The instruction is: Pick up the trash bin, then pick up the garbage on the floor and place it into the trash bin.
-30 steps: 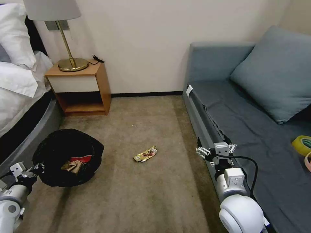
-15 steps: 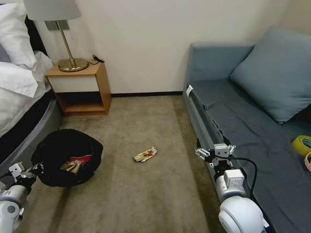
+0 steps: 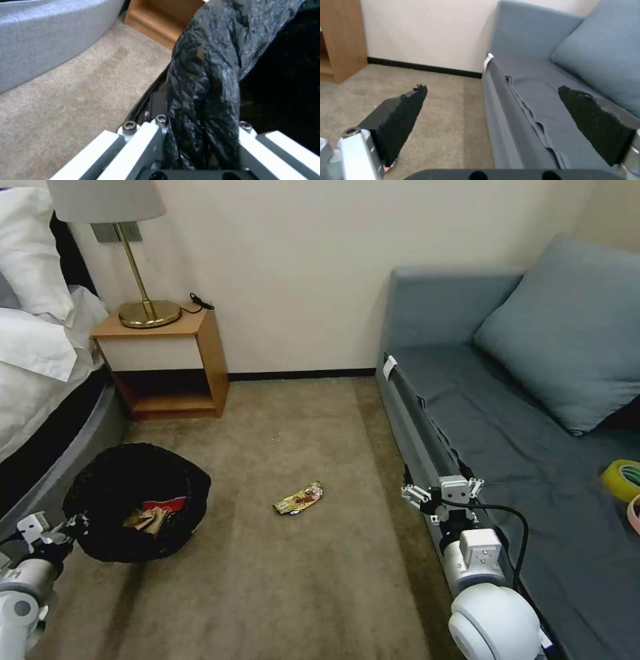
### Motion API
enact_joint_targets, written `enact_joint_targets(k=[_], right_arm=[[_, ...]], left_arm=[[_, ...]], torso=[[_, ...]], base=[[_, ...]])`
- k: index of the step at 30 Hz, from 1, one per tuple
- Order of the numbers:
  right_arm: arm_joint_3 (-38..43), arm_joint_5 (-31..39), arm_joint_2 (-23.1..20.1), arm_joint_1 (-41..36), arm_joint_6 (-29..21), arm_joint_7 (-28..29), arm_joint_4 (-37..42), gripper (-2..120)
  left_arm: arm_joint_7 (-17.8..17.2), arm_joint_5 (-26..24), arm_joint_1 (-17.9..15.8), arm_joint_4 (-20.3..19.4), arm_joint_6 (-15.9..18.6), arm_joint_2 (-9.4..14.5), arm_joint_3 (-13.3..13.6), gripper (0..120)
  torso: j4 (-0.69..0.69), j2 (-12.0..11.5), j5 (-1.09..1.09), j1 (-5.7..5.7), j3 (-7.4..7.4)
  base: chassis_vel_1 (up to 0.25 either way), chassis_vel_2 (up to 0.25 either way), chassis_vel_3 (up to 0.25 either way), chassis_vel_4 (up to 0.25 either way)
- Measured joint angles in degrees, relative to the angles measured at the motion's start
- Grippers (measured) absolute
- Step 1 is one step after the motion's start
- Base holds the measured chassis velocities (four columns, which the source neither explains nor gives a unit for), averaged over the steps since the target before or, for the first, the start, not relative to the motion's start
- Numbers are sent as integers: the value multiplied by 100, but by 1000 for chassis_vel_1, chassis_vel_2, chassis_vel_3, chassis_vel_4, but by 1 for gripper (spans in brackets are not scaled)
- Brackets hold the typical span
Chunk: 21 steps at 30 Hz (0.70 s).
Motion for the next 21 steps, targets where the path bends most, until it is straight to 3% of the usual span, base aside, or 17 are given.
enact_joint_targets(k=[21], right_arm=[[-54, 34, 72, 92, 9, -8, -154, 100]], left_arm=[[2, 34, -147, 167, 20, 71, 138, 2]], torso=[[1, 0, 0, 0, 0]], base=[[-27, 24, 31, -26]])
